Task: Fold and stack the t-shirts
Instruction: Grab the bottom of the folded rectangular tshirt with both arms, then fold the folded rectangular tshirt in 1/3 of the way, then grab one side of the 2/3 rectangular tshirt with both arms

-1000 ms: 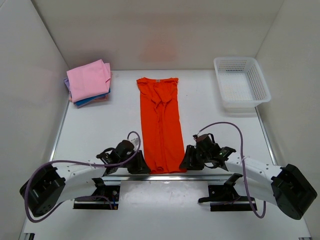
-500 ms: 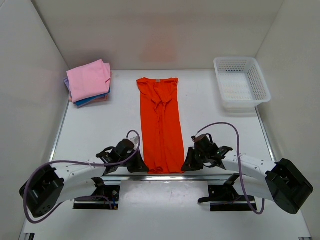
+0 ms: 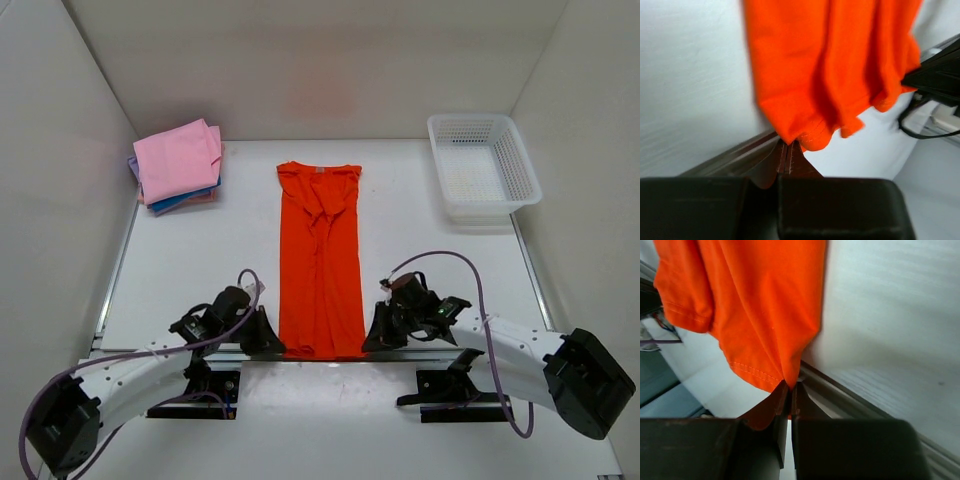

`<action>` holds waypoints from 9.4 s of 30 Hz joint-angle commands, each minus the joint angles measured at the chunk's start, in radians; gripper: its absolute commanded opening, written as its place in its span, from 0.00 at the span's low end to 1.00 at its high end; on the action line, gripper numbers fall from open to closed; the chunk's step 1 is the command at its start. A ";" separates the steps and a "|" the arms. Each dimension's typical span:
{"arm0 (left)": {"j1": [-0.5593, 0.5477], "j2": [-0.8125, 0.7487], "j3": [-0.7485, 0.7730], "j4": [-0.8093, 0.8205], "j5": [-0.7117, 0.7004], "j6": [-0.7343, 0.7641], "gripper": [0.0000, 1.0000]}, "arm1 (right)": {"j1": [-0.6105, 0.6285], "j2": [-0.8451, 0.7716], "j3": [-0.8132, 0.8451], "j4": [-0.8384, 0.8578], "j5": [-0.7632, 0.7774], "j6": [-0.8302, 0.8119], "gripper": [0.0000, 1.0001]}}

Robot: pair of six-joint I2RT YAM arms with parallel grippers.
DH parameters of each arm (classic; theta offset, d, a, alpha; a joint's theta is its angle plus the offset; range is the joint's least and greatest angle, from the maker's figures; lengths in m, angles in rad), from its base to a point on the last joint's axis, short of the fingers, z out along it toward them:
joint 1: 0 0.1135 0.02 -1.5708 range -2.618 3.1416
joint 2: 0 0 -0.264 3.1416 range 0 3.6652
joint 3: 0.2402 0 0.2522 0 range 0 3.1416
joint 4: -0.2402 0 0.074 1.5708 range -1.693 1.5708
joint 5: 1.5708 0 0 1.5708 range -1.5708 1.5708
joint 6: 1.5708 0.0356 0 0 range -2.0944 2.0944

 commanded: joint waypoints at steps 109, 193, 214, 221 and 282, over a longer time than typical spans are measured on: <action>0.500 1.027 0.553 0.847 0.059 0.243 0.00 | -0.503 0.969 0.821 0.352 -0.281 -0.347 0.00; 0.423 0.386 0.387 0.384 0.170 0.330 0.00 | -0.333 0.319 0.532 0.155 -0.231 -0.313 0.00; 0.291 -0.194 0.120 0.069 0.199 0.241 0.00 | -0.147 -0.063 0.196 -0.016 -0.226 -0.241 0.00; 0.311 -0.202 0.145 0.039 0.235 0.238 0.00 | -0.201 -0.051 0.264 -0.059 -0.272 -0.259 0.00; 0.507 0.772 0.378 0.466 0.100 0.267 0.45 | -0.365 0.555 0.416 0.336 -0.031 0.000 0.38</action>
